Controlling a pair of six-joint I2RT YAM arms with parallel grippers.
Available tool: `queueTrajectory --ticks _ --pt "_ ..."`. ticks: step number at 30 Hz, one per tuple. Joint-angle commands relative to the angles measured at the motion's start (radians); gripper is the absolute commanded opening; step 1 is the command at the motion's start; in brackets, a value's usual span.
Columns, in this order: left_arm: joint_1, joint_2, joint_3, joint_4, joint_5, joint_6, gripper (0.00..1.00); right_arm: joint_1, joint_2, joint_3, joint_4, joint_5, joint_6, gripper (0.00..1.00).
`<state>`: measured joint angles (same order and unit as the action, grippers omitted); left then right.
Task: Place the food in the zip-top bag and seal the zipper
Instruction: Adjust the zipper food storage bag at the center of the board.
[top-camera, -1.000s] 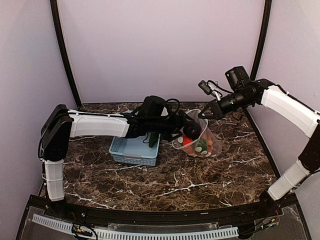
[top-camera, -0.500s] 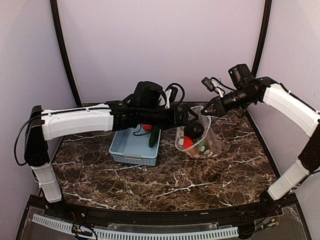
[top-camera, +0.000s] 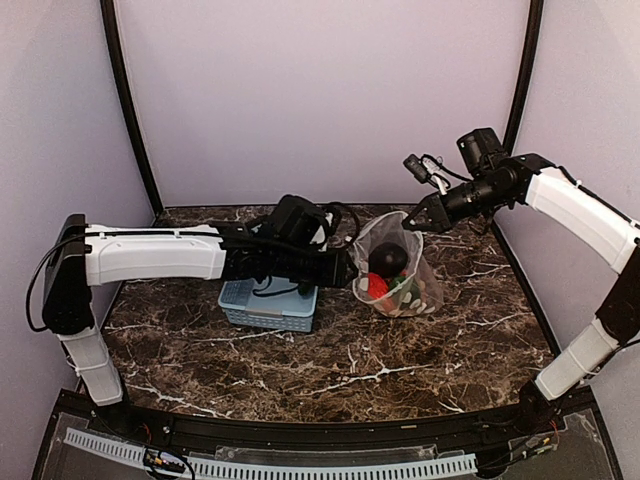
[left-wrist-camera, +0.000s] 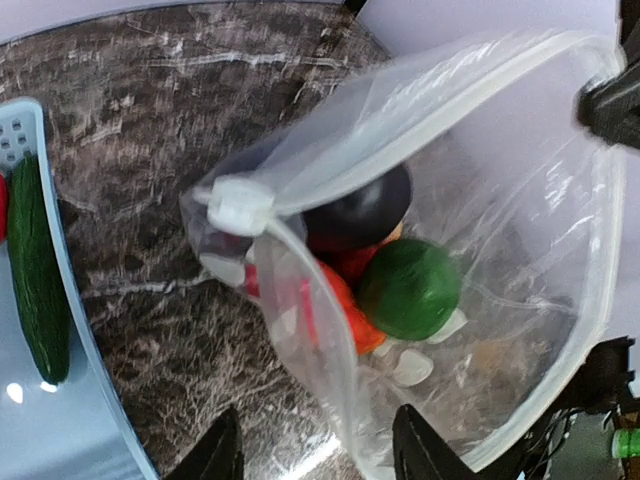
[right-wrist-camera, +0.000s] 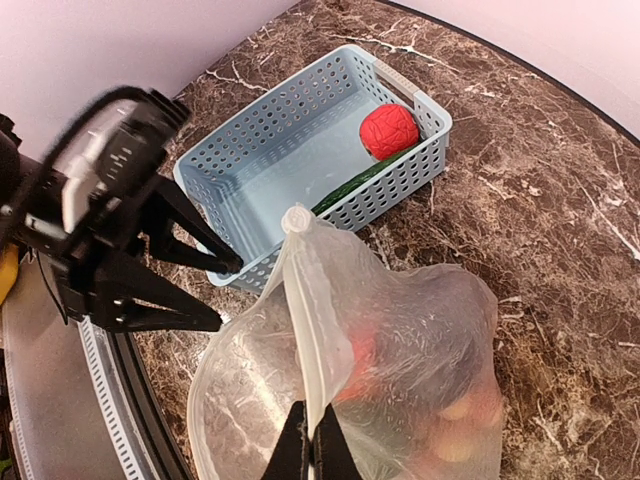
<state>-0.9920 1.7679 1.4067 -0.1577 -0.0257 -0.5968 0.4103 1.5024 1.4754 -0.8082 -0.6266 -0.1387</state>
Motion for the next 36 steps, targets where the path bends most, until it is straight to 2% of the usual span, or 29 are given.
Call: queueTrajectory --ticks 1,11,18,20,23,26,32,36 --pt "-0.009 0.028 0.003 -0.067 -0.022 -0.024 0.46 -0.004 0.011 0.009 0.033 0.007 -0.010 0.00" --pt "-0.011 0.084 0.006 -0.011 -0.012 -0.051 0.32 -0.004 0.009 -0.011 0.041 0.008 -0.009 0.00" --pt "-0.012 0.107 0.044 0.003 0.003 -0.033 0.31 -0.005 0.017 -0.017 0.043 -0.001 -0.006 0.00" --pt "-0.012 0.112 0.060 0.004 0.010 -0.025 0.26 -0.005 0.019 -0.014 0.043 0.001 -0.004 0.00" --pt "-0.012 0.110 0.076 0.021 0.037 -0.010 0.11 -0.004 0.020 -0.003 0.038 0.015 -0.005 0.00" --pt "-0.012 0.096 0.093 0.046 0.065 0.009 0.02 -0.009 0.029 0.029 0.018 0.078 -0.013 0.00" --pt "-0.011 0.056 0.153 0.109 0.066 0.078 0.01 -0.089 0.076 0.186 -0.018 0.238 -0.022 0.00" --pt "-0.012 0.084 0.208 0.151 0.095 0.070 0.01 -0.103 0.077 0.226 -0.020 0.186 -0.007 0.00"
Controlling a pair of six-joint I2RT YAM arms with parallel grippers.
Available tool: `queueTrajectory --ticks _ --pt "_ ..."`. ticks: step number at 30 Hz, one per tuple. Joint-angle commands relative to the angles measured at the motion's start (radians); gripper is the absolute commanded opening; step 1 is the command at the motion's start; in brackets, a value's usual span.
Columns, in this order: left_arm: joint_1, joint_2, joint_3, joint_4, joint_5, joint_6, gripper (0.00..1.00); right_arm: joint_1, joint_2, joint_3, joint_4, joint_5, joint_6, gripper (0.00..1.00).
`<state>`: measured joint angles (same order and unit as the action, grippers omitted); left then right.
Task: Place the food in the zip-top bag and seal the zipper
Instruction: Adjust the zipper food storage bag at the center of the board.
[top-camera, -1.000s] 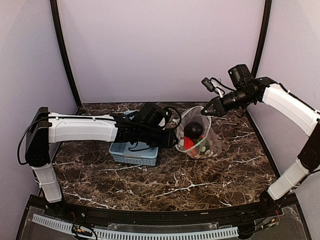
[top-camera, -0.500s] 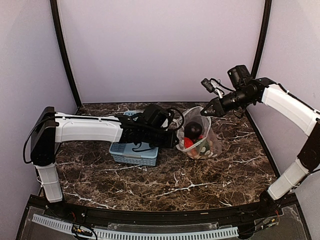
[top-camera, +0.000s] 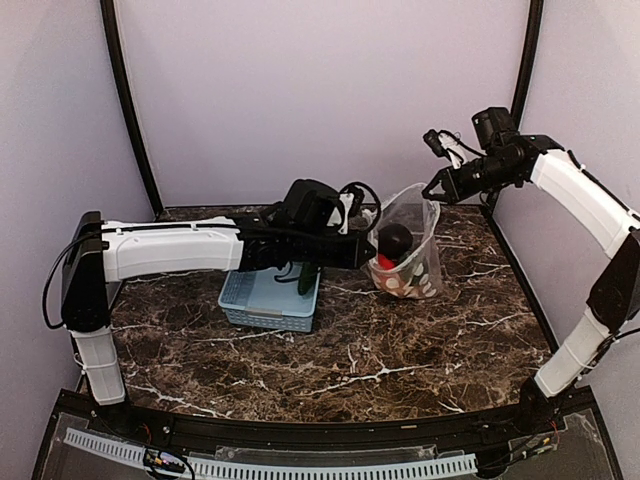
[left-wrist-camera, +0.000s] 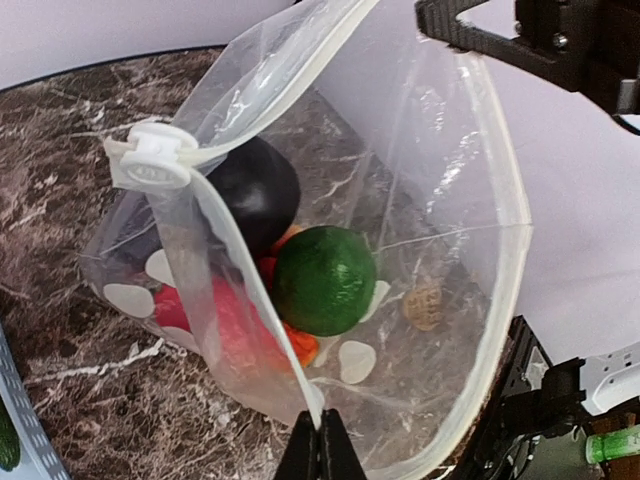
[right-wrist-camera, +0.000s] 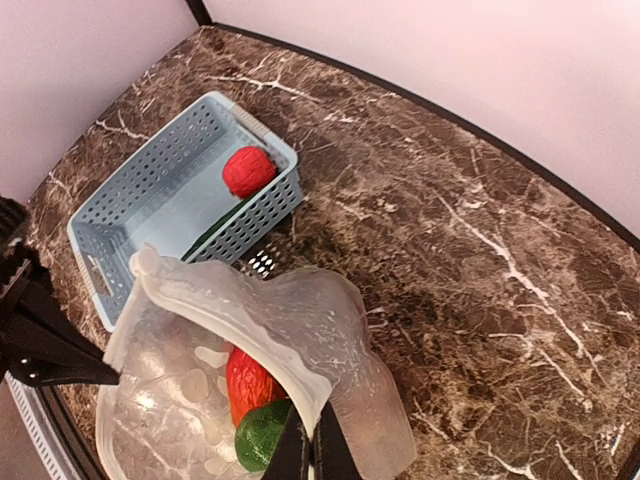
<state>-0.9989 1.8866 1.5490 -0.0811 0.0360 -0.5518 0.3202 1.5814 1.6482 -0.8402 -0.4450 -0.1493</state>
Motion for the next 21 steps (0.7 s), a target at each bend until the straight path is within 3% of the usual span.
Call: queueTrajectory --ticks 1,8,13,18,21 --pt "-0.005 -0.028 0.083 0.076 0.038 0.017 0.01 -0.012 -0.003 0.051 0.012 -0.014 0.008 0.00" --pt "0.029 0.042 0.109 0.149 -0.064 -0.068 0.01 -0.004 0.014 0.003 -0.008 -0.028 -0.026 0.00" --pt "0.065 0.150 0.261 0.147 0.006 -0.081 0.01 -0.003 0.027 -0.014 -0.009 -0.043 -0.030 0.00" --pt "0.078 0.238 0.396 0.124 0.041 -0.074 0.01 -0.013 0.045 0.061 -0.011 0.041 -0.035 0.00" --pt "0.083 0.249 0.408 0.114 0.045 -0.064 0.01 -0.013 0.043 0.087 -0.002 0.038 -0.035 0.00"
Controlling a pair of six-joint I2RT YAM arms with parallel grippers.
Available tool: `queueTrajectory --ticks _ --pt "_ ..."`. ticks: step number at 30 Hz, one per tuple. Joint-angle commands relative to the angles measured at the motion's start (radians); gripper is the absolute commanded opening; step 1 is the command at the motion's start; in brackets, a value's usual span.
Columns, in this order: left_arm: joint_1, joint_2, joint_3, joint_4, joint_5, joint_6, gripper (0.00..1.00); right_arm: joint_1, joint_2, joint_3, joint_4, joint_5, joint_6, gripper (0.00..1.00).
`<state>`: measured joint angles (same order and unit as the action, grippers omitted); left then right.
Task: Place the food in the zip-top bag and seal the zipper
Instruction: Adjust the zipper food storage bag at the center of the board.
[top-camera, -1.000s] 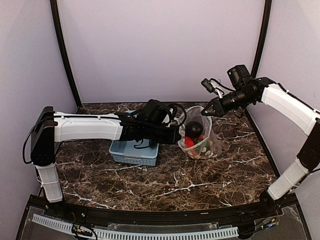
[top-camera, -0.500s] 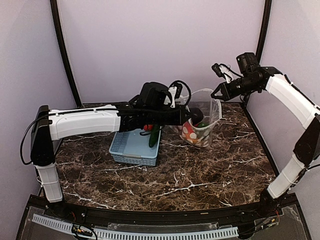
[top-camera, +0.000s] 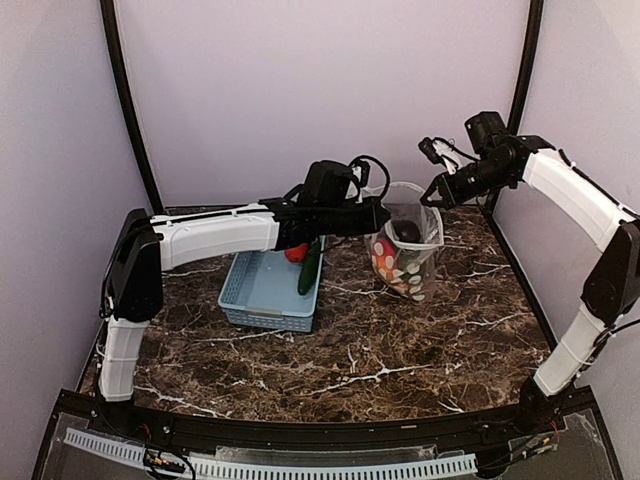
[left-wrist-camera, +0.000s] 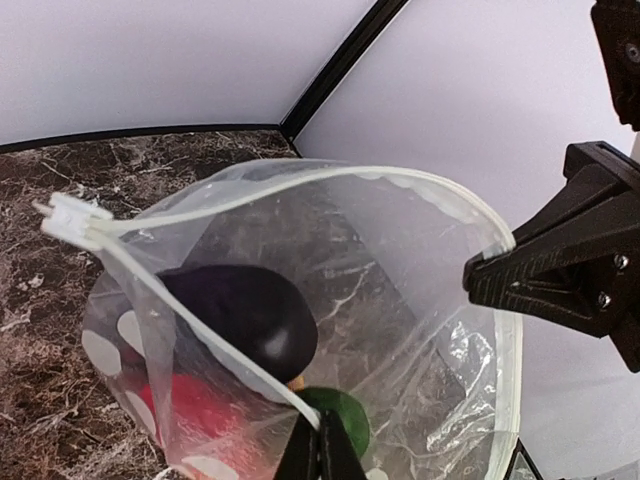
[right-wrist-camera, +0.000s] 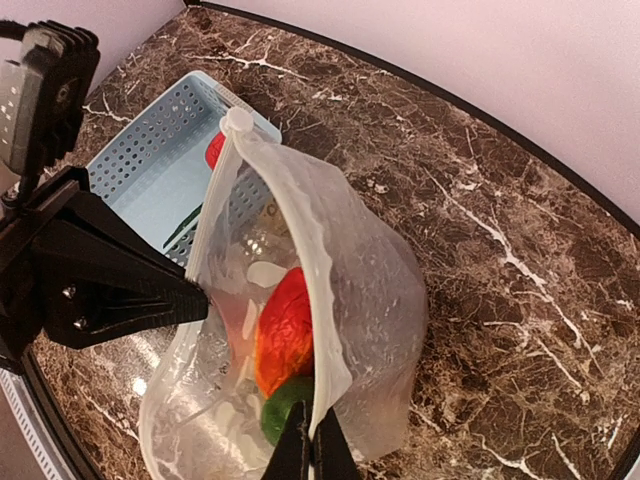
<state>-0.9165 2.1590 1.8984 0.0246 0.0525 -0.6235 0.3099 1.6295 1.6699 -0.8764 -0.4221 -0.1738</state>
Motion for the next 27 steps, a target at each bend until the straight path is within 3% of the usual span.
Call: queueTrajectory --ticks 1,2,4,5,7,11,15,22,27 --pt "0.001 -0.023 0.054 0.005 0.029 0.015 0.05 -0.003 -0.005 0.061 0.040 -0.004 -0.007 0.00" --pt "0.002 -0.021 0.049 -0.009 0.031 0.018 0.07 -0.003 -0.004 0.049 0.047 -0.028 -0.003 0.00" --pt "0.007 -0.020 0.031 -0.040 0.040 0.034 0.22 -0.002 0.004 0.010 0.064 -0.060 0.000 0.00" --pt "0.011 -0.021 0.013 -0.051 0.048 0.046 0.38 -0.002 0.010 -0.014 0.076 -0.071 0.000 0.00" --pt "0.016 -0.031 -0.022 -0.085 0.075 0.056 0.58 -0.003 0.020 -0.061 0.099 -0.084 0.006 0.00" --pt "0.018 -0.152 -0.209 -0.055 0.062 0.100 0.77 -0.003 0.028 -0.088 0.112 -0.125 0.011 0.00" --pt "0.020 -0.332 -0.433 -0.046 -0.078 0.162 0.97 -0.002 0.011 -0.095 0.124 -0.144 0.010 0.00" --pt "0.067 -0.526 -0.655 -0.145 -0.169 0.235 0.99 -0.003 -0.041 -0.201 0.186 -0.204 -0.021 0.00" --pt "0.126 -0.544 -0.673 -0.263 -0.226 0.289 0.99 -0.003 -0.094 -0.255 0.231 -0.281 -0.031 0.00"
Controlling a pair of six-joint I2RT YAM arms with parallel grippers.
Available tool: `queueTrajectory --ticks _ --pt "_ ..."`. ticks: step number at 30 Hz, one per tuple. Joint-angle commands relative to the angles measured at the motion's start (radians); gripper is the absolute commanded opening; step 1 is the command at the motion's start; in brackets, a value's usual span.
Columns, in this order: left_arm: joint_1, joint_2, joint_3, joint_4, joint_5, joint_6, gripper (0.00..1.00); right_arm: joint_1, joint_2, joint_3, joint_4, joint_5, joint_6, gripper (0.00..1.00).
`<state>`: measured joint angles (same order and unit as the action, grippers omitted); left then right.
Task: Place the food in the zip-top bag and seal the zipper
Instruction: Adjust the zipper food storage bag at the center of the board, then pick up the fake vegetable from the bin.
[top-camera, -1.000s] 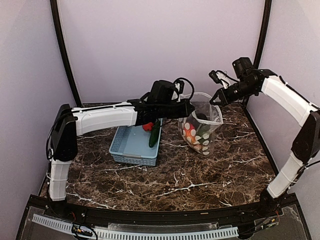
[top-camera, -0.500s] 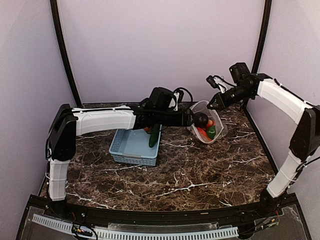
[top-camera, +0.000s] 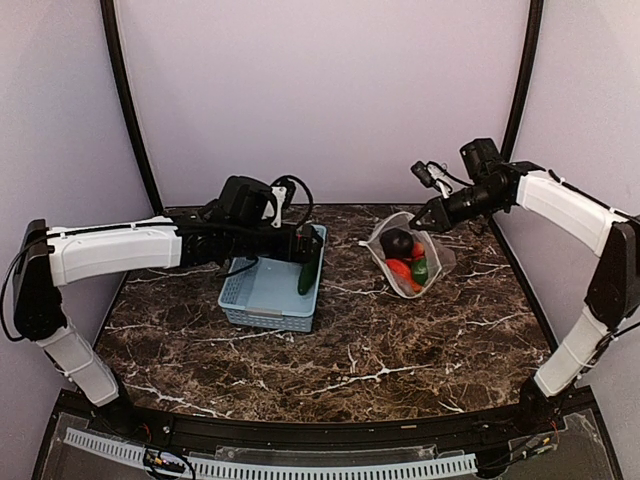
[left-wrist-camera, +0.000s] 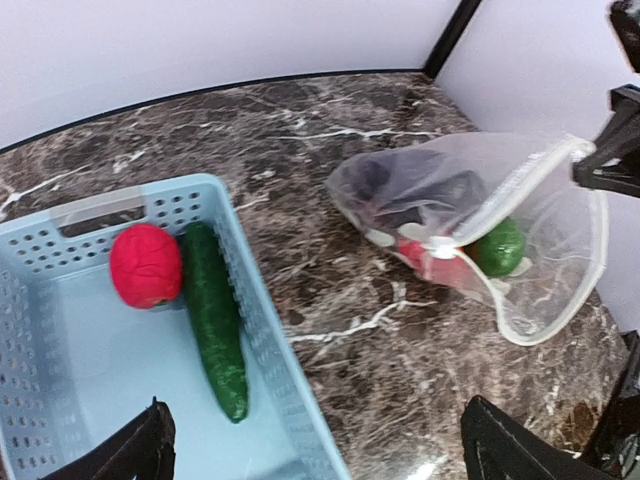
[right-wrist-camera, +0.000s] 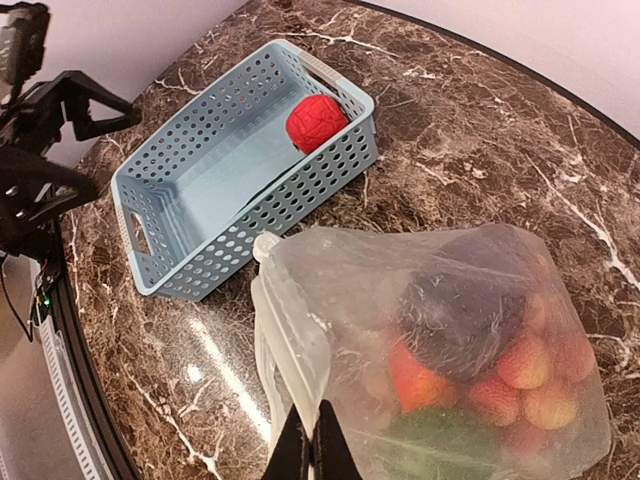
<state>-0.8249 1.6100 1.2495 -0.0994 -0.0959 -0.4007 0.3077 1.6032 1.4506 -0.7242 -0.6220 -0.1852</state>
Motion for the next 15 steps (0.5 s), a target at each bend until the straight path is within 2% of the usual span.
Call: queueTrajectory --ticks 1,6,12,15 --pt "0.043 0.010 -0.016 -0.183 -0.102 0.087 0.96 0.000 -0.082 -0.048 0.091 -0.089 -0.022 0.00" --pt "0.055 0.069 0.014 -0.243 -0.115 0.130 0.87 -0.001 -0.124 -0.097 0.135 -0.109 -0.034 0.00" --pt "0.103 0.162 0.042 -0.238 0.014 0.114 0.74 0.000 -0.121 -0.103 0.137 -0.104 -0.026 0.00" --pt "0.110 0.219 0.069 -0.239 0.052 0.105 0.73 -0.001 -0.127 -0.113 0.142 -0.111 -0.025 0.00"
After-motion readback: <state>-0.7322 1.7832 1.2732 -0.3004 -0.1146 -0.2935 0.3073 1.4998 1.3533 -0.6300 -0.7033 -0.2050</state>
